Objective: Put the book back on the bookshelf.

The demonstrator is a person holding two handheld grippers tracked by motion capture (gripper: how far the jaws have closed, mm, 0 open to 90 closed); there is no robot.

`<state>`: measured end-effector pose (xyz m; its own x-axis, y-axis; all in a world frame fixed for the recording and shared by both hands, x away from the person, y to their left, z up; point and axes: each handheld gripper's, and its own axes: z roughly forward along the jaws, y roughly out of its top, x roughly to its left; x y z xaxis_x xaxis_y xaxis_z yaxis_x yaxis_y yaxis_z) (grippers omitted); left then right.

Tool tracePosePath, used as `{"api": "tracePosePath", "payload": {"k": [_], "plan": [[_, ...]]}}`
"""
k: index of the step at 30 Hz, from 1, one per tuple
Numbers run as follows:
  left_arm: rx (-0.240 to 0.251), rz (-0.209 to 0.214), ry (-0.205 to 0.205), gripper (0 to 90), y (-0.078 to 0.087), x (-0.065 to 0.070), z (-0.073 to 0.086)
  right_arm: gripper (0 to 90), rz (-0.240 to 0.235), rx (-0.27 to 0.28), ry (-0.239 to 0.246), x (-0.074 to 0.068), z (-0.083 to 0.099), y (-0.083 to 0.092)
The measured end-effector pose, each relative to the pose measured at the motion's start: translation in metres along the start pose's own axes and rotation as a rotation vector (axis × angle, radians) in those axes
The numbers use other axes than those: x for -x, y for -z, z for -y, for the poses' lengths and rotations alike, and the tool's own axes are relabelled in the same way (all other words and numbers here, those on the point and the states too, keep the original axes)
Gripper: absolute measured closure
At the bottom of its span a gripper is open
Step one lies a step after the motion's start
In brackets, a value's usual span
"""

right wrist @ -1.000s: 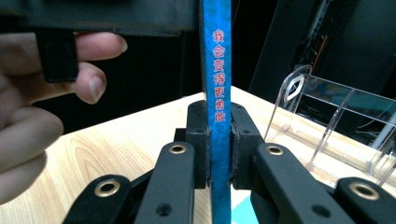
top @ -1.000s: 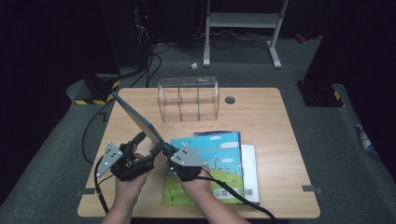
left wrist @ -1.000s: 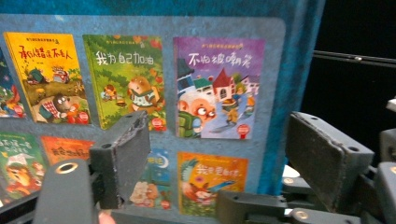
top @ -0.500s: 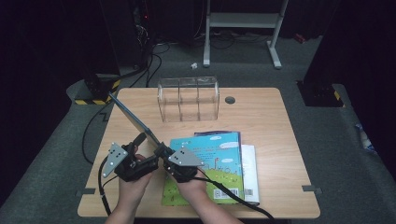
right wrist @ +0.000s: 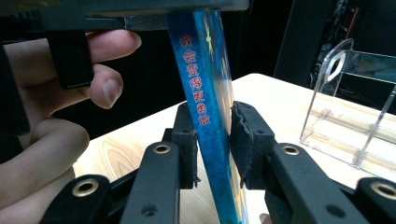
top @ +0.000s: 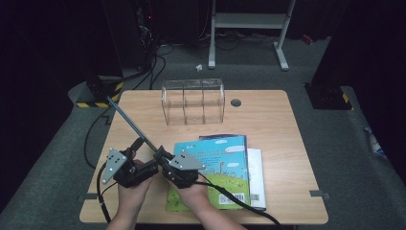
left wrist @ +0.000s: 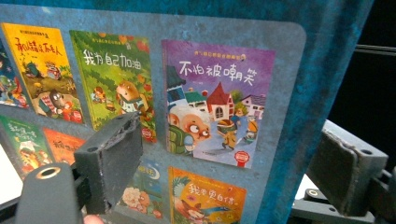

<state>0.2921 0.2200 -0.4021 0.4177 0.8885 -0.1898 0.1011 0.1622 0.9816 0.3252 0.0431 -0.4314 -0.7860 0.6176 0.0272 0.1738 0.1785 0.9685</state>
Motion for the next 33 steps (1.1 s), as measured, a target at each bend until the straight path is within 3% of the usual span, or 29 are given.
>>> {"api": "tracePosePath", "payload": {"k": [6,14,19,26,33], "plan": [[-0.009,-0.018,-0.010,19.8,0.005,-0.003,-0.001,67.0,-0.041,-0.012,-0.022,-0.005,0.000,-0.002],[-0.022,-0.019,-0.031,20.5,0.011,-0.007,-0.002,65.2,-0.063,-0.017,-0.013,-0.012,0.001,-0.004],[-0.032,-0.047,-0.049,23.0,0.015,-0.008,-0.001,62.7,-0.086,-0.024,-0.012,-0.017,0.001,-0.007],[-0.046,-0.025,-0.062,24.4,0.019,-0.014,-0.001,59.6,-0.118,-0.035,-0.018,-0.020,0.003,-0.010],[-0.055,-0.032,-0.070,27.4,0.019,-0.015,-0.003,59.2,-0.155,-0.049,-0.040,-0.014,0.006,0.007]]}}
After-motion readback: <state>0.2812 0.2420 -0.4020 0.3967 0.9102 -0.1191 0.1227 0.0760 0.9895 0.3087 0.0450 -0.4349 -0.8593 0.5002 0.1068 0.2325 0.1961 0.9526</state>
